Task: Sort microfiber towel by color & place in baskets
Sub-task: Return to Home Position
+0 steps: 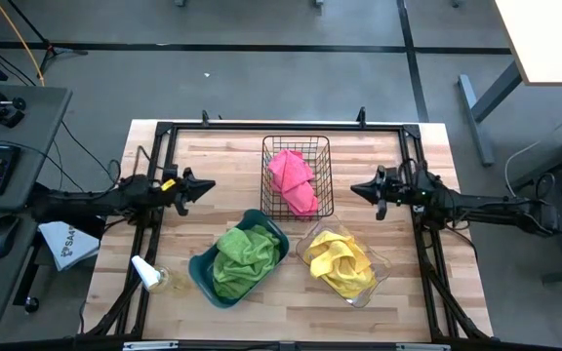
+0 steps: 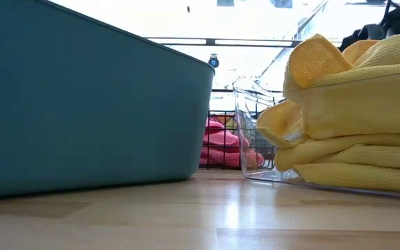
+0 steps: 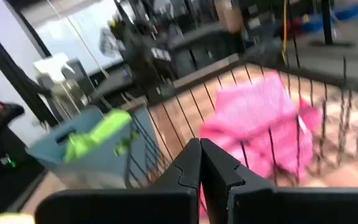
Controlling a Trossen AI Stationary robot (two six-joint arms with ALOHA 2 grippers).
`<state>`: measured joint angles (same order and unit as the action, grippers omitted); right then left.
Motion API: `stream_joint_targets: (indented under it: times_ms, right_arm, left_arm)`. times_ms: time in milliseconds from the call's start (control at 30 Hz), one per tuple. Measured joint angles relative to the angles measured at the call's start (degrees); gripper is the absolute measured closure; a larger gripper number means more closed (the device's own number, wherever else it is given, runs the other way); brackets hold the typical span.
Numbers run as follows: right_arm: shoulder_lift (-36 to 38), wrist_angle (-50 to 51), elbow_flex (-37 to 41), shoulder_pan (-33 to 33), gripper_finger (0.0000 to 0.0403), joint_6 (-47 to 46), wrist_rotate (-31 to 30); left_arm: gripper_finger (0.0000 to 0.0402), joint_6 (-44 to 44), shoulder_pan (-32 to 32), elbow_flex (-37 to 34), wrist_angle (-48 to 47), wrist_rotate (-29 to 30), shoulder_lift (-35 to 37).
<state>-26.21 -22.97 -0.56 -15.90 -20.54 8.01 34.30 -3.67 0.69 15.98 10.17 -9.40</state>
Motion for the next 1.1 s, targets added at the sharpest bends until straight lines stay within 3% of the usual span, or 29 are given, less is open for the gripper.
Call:
stream_joint_targets:
  times_ms: [233,467,833,967,1100]
  right_arm:
    - [-0.01,11.54,0.0,0.0,0.0403,0.02,0.0]
    - [4.2,21.13,0.0,0.18,0.0403,0.03,-0.15]
    - [25.22,21.08,0.0,0.2,0.0402,0.05,-1.13]
    - [25.95,18.47,0.0,0.21,0.0402,0.05,-1.16]
    - [25.87,18.62,0.0,0.2,0.0402,0.05,-1.17]
  left_arm:
    - [0.0401,-0.02,-0.02,0.0,-0.07,0.04,9.31]
    - [0.0401,0.02,0.84,0.03,2.26,-0.48,9.18]
    - [0.0401,0.0,0.69,0.02,1.58,-0.64,9.19]
    - [0.0401,0.0,0.7,0.02,1.65,-0.63,9.11]
    - [0.0401,0.0,0.69,0.07,-6.72,-0.84,6.39]
